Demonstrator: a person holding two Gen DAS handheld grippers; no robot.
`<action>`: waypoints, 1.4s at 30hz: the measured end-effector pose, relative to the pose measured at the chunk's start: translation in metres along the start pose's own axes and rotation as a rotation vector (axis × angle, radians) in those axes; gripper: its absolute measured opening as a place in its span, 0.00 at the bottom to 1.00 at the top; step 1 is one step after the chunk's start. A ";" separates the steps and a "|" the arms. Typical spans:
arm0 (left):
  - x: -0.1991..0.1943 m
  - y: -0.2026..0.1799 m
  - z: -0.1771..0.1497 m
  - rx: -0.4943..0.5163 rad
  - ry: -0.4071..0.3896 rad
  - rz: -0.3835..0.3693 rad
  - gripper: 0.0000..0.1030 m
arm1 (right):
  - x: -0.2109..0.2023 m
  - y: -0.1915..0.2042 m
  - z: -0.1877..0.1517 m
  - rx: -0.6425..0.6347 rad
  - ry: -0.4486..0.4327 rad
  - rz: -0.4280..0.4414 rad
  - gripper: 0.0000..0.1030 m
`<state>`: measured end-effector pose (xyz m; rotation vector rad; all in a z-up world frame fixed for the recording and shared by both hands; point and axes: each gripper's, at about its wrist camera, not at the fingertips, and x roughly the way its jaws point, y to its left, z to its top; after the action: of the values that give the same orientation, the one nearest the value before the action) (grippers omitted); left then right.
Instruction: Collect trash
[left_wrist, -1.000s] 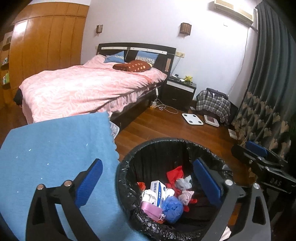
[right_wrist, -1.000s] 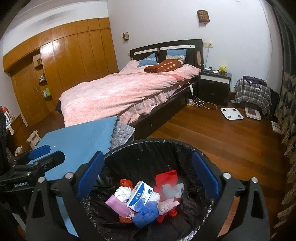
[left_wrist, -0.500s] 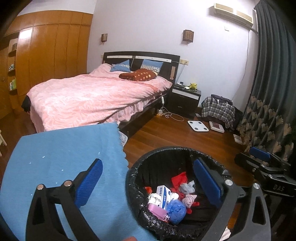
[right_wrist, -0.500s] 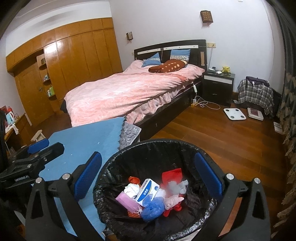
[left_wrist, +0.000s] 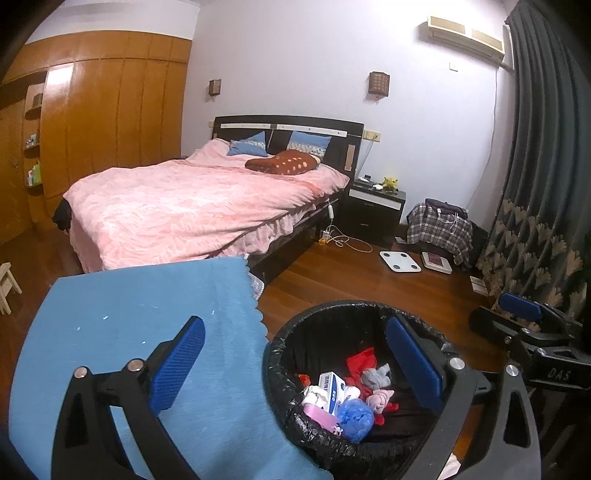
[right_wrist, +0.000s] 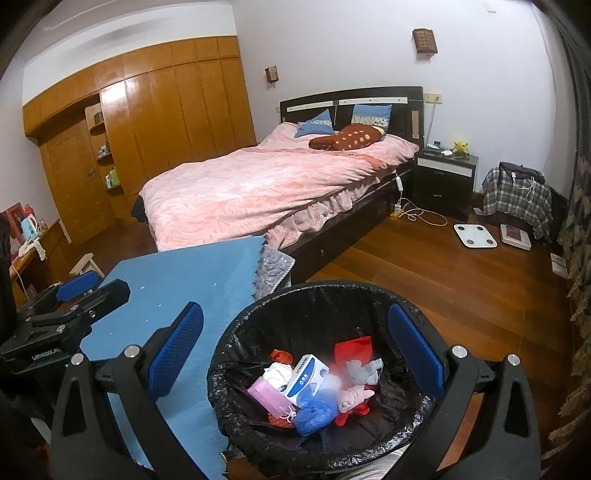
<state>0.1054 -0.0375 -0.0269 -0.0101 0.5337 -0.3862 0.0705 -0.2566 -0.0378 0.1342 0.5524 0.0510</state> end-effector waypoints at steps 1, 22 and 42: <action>-0.001 0.000 0.000 0.000 -0.001 0.001 0.94 | -0.001 0.001 0.000 -0.002 -0.001 0.001 0.95; -0.021 0.012 0.002 -0.005 -0.020 0.025 0.94 | -0.007 0.017 0.004 -0.025 -0.009 0.019 0.95; -0.024 0.015 0.005 -0.005 -0.018 0.026 0.94 | -0.007 0.018 0.003 -0.025 -0.008 0.018 0.95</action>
<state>0.0938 -0.0154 -0.0124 -0.0110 0.5168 -0.3590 0.0659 -0.2394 -0.0291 0.1150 0.5422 0.0750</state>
